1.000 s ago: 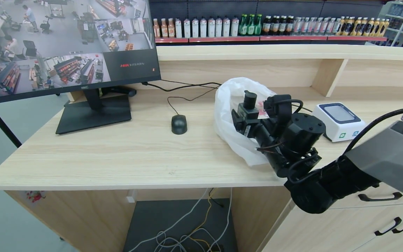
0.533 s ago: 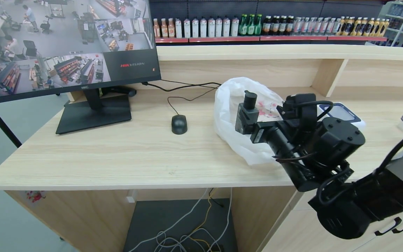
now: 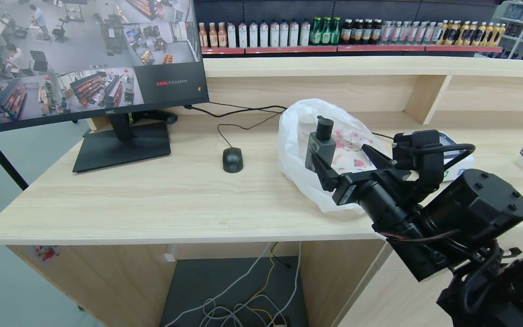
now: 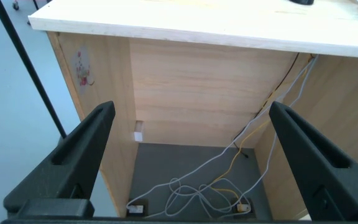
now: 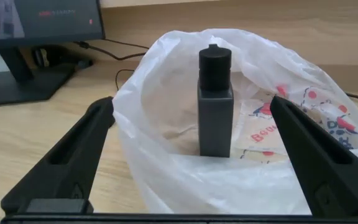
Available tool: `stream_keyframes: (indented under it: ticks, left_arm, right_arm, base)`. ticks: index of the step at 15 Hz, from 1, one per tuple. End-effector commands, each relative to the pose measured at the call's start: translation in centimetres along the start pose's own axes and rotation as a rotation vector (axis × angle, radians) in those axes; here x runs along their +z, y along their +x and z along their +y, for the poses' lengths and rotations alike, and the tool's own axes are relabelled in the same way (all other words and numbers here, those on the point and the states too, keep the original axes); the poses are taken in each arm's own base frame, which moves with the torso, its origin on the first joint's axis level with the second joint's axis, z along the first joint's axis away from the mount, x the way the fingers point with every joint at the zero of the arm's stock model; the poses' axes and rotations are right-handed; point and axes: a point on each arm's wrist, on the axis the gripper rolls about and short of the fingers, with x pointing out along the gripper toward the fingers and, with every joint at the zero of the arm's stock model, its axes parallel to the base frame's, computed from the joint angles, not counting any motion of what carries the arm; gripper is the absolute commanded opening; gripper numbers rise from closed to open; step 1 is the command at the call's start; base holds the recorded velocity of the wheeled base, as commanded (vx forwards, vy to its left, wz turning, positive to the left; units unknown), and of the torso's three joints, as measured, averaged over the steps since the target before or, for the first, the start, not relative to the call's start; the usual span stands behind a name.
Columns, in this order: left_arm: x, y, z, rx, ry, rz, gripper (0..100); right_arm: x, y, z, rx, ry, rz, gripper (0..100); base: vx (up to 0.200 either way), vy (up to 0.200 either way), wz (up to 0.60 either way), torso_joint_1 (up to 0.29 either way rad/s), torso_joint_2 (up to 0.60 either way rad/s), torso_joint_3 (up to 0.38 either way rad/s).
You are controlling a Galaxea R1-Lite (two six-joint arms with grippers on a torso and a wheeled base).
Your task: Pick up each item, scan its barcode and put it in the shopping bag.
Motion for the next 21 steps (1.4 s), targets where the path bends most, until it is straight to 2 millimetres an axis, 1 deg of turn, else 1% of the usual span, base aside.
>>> stream_keyframes:
  ticks: [1,5,8,10,13,15,18,21]
  left_arm:
    - [0.0,0.0,0.0,0.001,0.001,0.000,100]
    - [0.0,0.0,0.0,0.001,-0.007,0.000,100]
    - [0.0,0.0,0.0,0.001,-0.015,0.000,100]
    - [0.0,0.0,0.0,0.001,-0.015,0.000,100]
    - [0.0,0.0,0.0,0.001,-0.016,0.000,100]
    - [0.0,0.0,0.0,0.001,-0.016,0.000,100]
    - [0.0,0.0,0.0,0.001,-0.016,0.000,100]
    - [0.0,0.0,0.0,0.001,-0.016,0.000,100]
  right_arm:
    - [0.9,-0.4,0.0,0.006,0.012,-0.020,100]
    - [1.0,-0.2,-0.2,-0.003,0.027,-0.028,100]
    - [1.0,0.3,-1.5,-0.048,0.030,-0.035,100]
    - [1.2,0.1,-1.8,-0.056,0.030,-0.040,100]
    - [1.3,0.0,-1.8,-0.054,0.031,-0.041,100]
    - [1.1,-0.6,-0.9,-0.021,0.036,-0.023,100]
    - [1.0,-0.5,-0.9,-0.021,0.035,-0.020,100]
    - [0.4,-0.7,-0.9,-0.023,0.027,0.003,100]
  base:
    - [0.000,0.000,0.00,0.000,0.00,0.000]
    - [0.000,0.000,0.00,0.000,0.00,0.000]
    - [0.000,-0.200,0.00,0.006,0.00,0.001]
    - [0.000,-0.200,0.00,0.012,0.01,0.000]
    - [0.000,-0.200,0.00,0.004,0.00,-0.001]
    - [0.000,-0.200,0.00,0.010,0.00,0.005]
    - [0.000,-0.200,0.00,0.001,0.00,0.002]
    - [0.000,-0.200,0.00,0.002,0.00,0.009]
